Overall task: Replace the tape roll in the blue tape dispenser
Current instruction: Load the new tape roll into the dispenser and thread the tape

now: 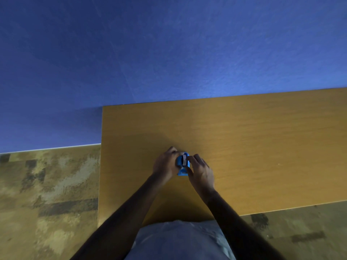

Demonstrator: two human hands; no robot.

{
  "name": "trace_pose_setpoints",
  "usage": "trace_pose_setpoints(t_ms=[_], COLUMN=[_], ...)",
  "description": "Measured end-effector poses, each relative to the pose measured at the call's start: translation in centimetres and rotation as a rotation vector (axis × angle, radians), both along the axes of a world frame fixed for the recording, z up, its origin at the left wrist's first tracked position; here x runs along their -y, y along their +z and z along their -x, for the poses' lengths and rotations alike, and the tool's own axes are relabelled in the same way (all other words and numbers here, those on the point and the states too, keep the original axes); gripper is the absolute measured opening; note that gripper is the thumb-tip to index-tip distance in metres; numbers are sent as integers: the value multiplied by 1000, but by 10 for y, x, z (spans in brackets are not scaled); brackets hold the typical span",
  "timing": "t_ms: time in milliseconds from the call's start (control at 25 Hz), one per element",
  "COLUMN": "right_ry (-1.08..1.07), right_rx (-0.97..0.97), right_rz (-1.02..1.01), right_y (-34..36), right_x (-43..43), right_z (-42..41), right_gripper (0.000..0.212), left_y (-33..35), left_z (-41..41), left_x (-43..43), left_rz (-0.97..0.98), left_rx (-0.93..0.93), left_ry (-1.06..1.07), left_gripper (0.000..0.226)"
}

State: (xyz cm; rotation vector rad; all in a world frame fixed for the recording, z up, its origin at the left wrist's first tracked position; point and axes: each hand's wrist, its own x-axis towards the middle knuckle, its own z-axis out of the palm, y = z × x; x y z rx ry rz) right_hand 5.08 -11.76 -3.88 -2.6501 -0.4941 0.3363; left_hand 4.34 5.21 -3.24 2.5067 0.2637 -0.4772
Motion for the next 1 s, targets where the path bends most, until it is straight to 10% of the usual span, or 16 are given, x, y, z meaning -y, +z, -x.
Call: trace_pose_setpoints(t_ms=[1000], right_ry=[221], right_rx=[68], right_rz=[60], right_y=[-8], right_x=[2], right_z=[-23], right_gripper=[10], left_y=[-3], left_z=[8], left_x=[2], left_rz=[194], left_rx=[50], left_ry=[126], left_gripper=[51])
